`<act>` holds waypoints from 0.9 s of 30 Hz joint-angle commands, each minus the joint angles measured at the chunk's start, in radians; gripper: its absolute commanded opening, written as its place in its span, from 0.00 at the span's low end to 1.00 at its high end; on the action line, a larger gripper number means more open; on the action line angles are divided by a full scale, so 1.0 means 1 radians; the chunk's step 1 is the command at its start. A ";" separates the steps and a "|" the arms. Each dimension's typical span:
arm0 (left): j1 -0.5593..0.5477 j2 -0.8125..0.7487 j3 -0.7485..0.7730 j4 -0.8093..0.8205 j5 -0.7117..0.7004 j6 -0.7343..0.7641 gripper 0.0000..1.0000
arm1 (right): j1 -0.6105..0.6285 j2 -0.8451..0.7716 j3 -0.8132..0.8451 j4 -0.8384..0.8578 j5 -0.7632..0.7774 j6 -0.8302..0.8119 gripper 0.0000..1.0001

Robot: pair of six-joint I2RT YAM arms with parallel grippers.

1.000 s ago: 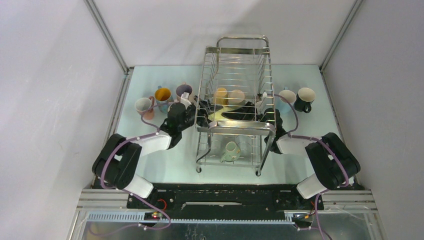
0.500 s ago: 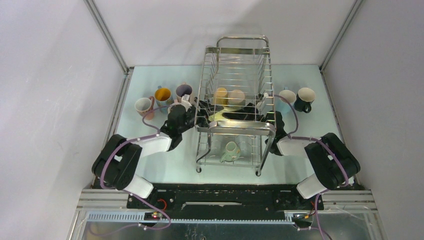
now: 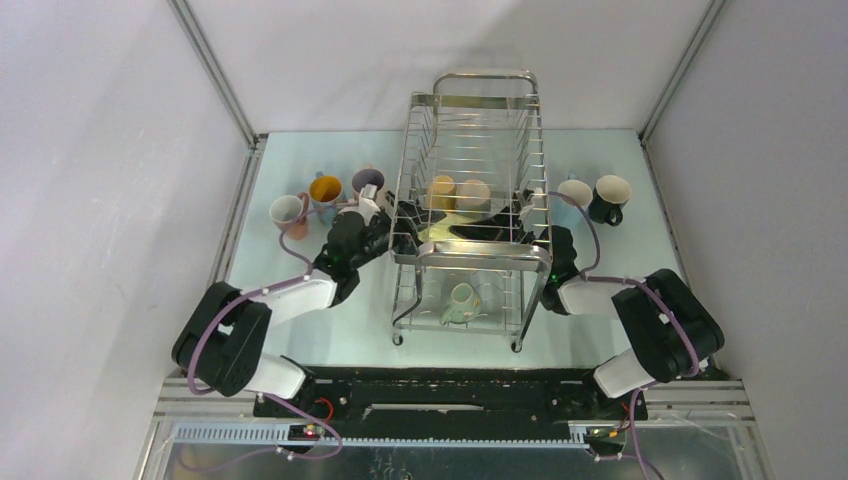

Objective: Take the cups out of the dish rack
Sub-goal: Unload the cup from the dish rack, then place the cup at the center of the board.

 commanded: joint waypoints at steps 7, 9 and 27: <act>0.058 -0.121 -0.029 0.002 0.006 0.105 1.00 | -0.047 -0.109 -0.046 0.045 0.011 0.021 0.00; 0.067 -0.140 -0.033 -0.019 0.008 0.122 1.00 | -0.060 -0.132 -0.062 0.031 0.010 0.020 0.00; 0.113 -0.333 0.000 -0.357 0.014 0.390 1.00 | -0.206 -0.586 -0.049 -0.700 0.010 -0.215 0.00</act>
